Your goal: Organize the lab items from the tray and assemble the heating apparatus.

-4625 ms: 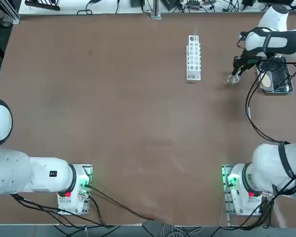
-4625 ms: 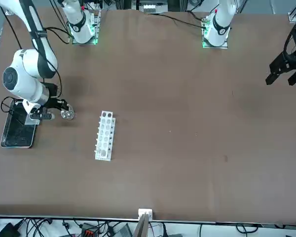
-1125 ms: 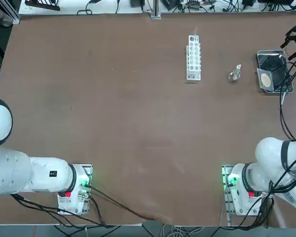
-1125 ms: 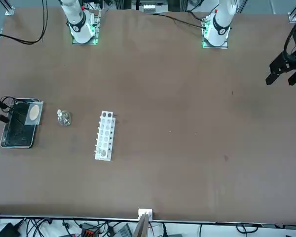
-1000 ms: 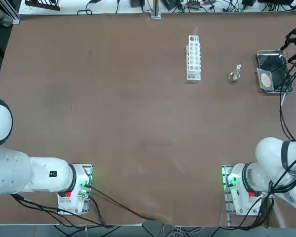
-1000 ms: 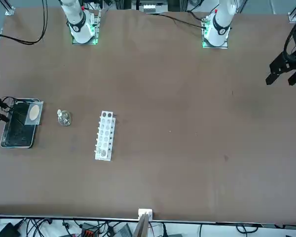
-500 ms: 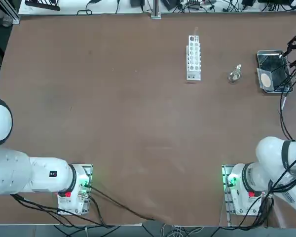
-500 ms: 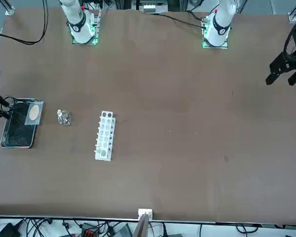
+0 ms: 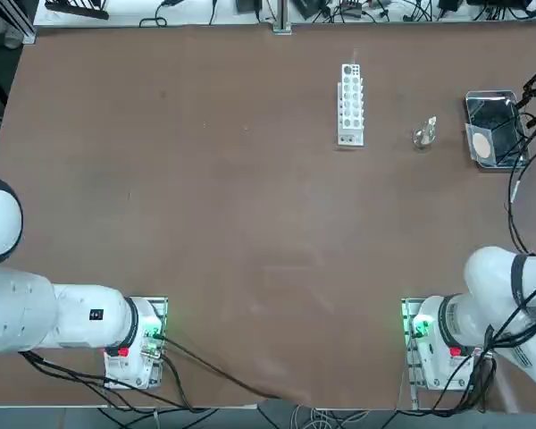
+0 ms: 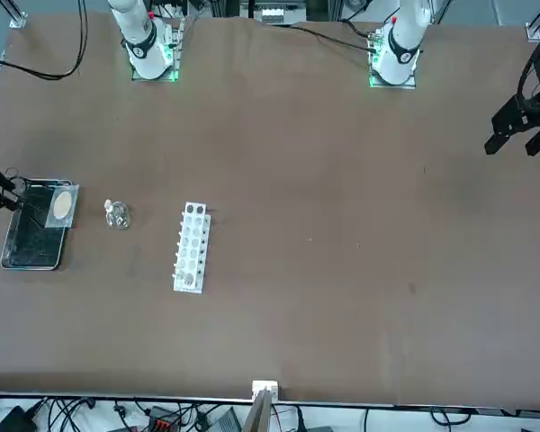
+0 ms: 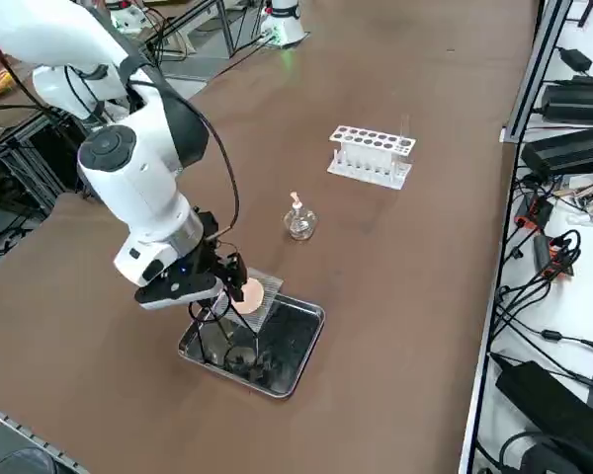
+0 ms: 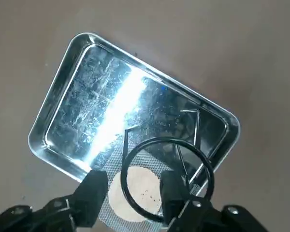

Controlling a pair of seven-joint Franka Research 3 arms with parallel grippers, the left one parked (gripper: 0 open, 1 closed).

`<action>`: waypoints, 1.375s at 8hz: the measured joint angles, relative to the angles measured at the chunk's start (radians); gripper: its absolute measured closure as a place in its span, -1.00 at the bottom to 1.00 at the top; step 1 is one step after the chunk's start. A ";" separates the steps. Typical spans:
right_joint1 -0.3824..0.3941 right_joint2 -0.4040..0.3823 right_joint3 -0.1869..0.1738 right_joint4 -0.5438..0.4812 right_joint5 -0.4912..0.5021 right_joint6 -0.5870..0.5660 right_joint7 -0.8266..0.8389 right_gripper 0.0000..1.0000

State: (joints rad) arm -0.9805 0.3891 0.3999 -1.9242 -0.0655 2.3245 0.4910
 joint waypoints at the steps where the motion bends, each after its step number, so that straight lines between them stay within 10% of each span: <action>1: -0.001 0.004 0.000 -0.007 0.000 0.012 0.000 -0.30; 11: -0.001 0.012 0.002 -0.007 0.000 0.039 0.000 0.28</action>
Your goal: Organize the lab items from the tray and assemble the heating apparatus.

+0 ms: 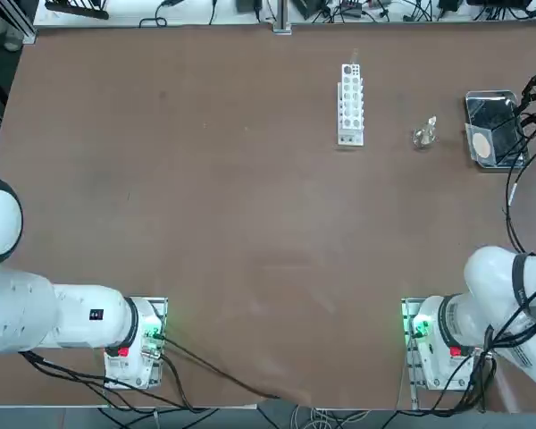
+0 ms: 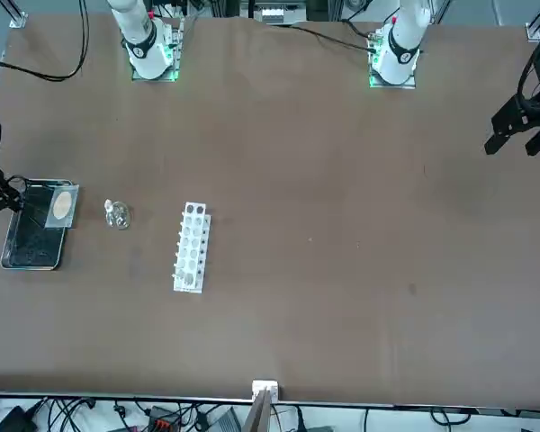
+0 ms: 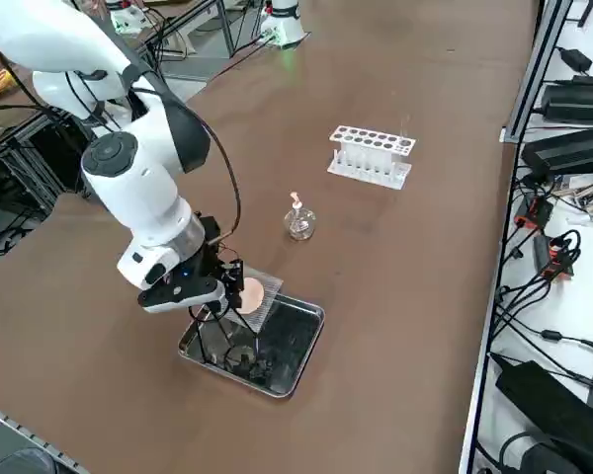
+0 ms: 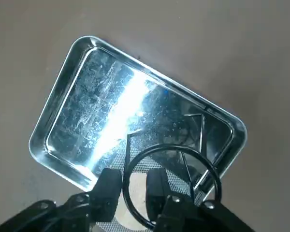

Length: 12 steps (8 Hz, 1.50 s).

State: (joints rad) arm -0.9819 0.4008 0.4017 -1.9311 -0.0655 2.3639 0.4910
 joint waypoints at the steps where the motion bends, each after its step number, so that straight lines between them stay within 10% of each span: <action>1: 0.000 0.001 0.000 0.000 0.000 0.003 0.000 0.35; 12: 0.003 0.002 0.010 0.000 0.001 0.013 0.000 0.78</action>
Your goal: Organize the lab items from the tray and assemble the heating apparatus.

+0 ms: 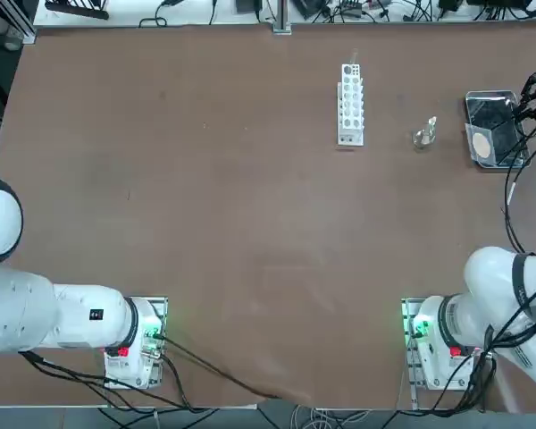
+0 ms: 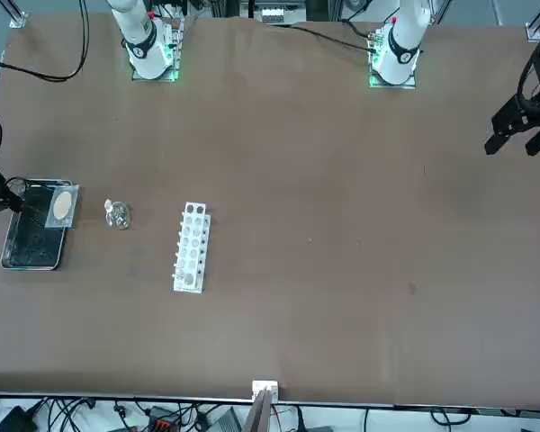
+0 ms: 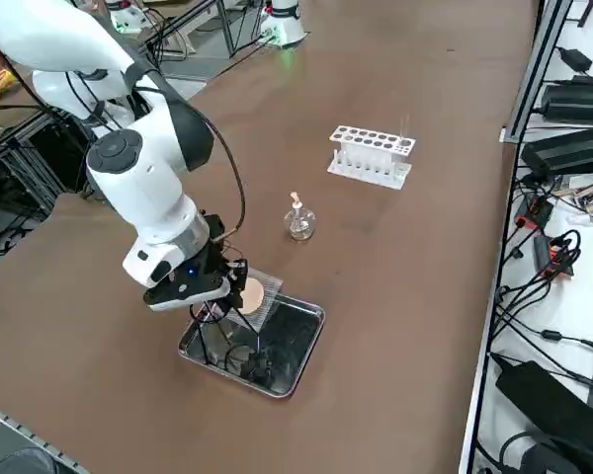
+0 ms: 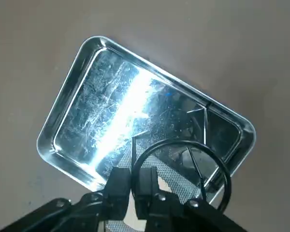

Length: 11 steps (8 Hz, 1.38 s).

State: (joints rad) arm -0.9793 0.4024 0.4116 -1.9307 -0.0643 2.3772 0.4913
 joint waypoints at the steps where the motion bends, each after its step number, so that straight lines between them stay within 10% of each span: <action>1: 0.000 0.000 0.000 0.000 0.000 0.001 0.000 0.79; 11: 0.001 -0.055 0.047 0.057 0.000 -0.077 0.000 0.88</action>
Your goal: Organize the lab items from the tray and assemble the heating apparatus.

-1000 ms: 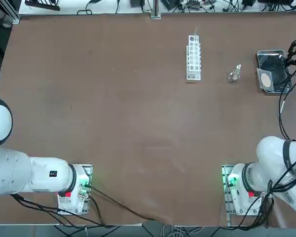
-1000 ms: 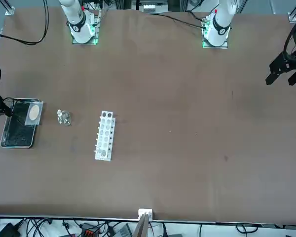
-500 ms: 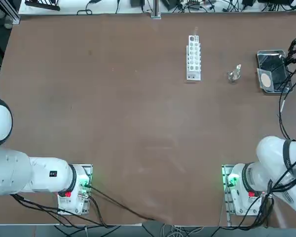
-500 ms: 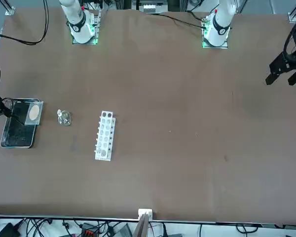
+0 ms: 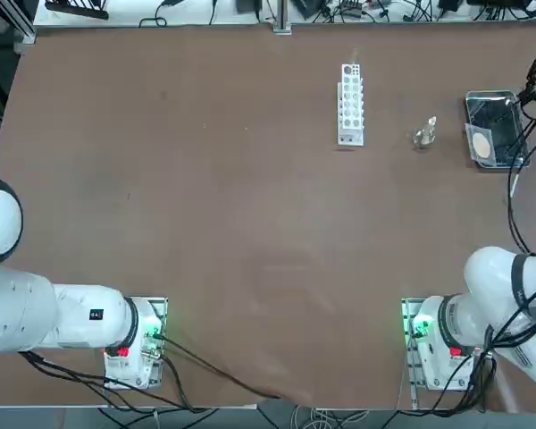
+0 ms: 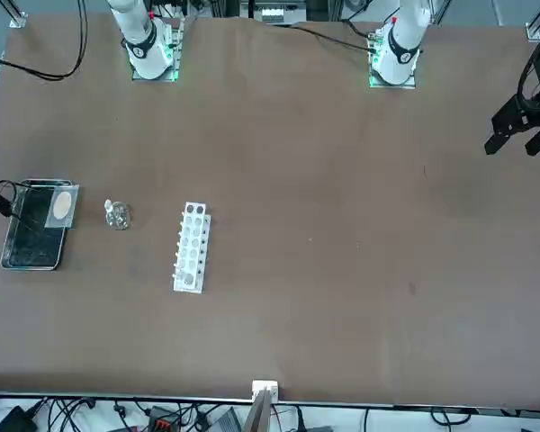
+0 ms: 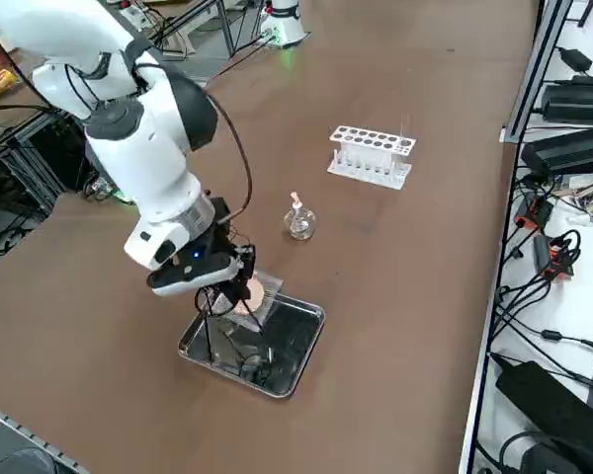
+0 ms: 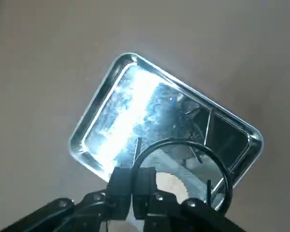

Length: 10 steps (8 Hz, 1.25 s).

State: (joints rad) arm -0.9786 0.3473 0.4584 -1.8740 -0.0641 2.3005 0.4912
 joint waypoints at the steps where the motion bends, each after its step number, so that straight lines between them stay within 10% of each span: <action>1: 0.000 -0.029 0.020 0.033 0.006 -0.090 0.000 0.88; 7: 0.029 -0.252 0.234 0.046 0.229 -0.363 -0.052 0.88; 10: 0.104 -0.251 0.278 -0.009 0.244 -0.348 -0.091 0.88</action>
State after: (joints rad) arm -0.8749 0.0962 0.7363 -1.8831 0.1796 1.9521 0.4002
